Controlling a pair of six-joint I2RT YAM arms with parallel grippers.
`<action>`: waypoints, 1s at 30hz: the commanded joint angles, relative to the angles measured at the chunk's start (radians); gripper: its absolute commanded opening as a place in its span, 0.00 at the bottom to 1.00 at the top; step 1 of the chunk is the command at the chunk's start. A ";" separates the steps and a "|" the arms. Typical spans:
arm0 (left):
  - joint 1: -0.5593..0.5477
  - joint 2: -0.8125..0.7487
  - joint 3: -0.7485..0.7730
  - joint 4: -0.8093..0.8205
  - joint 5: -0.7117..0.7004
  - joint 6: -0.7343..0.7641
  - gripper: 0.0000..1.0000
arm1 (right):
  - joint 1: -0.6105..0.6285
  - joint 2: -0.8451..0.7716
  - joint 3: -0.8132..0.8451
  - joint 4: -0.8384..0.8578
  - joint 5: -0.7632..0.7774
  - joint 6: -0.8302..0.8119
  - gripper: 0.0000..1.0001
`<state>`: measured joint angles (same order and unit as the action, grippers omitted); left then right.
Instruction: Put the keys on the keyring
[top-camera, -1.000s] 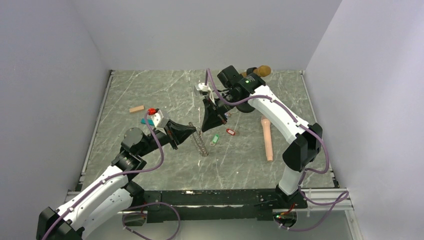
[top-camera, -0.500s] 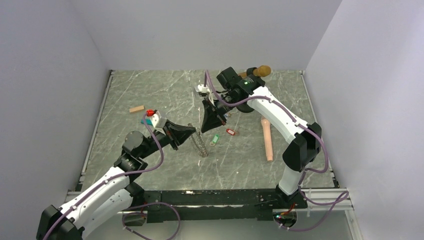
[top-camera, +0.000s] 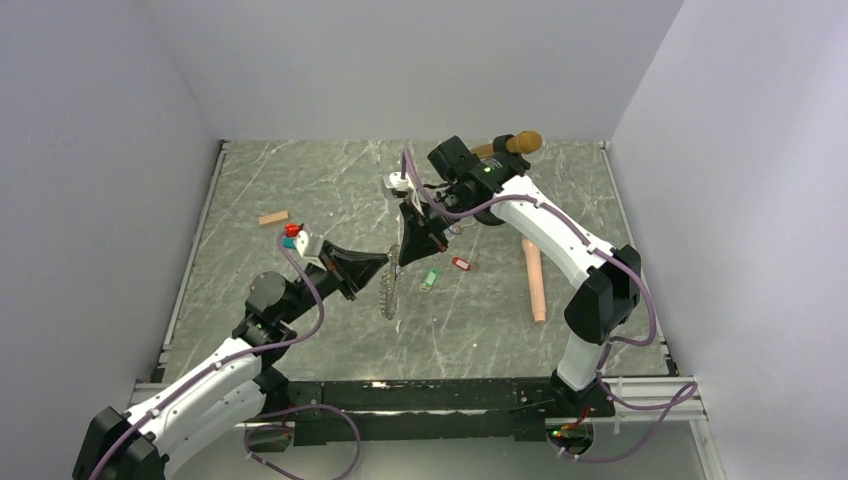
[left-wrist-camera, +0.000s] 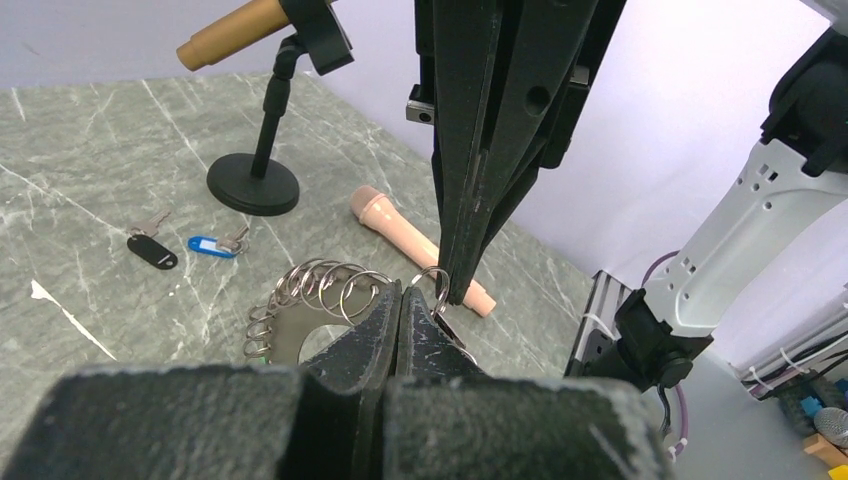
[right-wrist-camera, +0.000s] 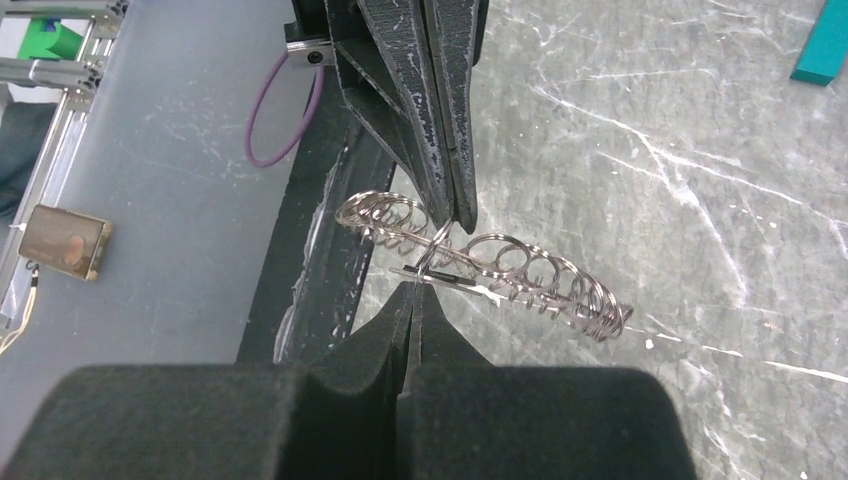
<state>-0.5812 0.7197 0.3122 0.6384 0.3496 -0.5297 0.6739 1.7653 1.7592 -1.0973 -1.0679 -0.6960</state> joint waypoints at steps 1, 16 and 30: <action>0.012 0.001 0.001 0.176 -0.052 -0.060 0.00 | 0.020 -0.040 -0.004 0.001 0.014 0.019 0.00; 0.013 -0.029 -0.026 0.174 -0.116 -0.108 0.00 | 0.048 -0.041 0.000 0.027 0.087 0.039 0.00; 0.073 -0.034 0.126 -0.202 0.380 0.291 0.32 | 0.049 -0.053 -0.002 -0.001 0.083 0.005 0.00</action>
<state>-0.5148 0.6971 0.3382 0.5930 0.5541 -0.4095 0.7227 1.7653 1.7451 -1.0927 -0.9668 -0.6804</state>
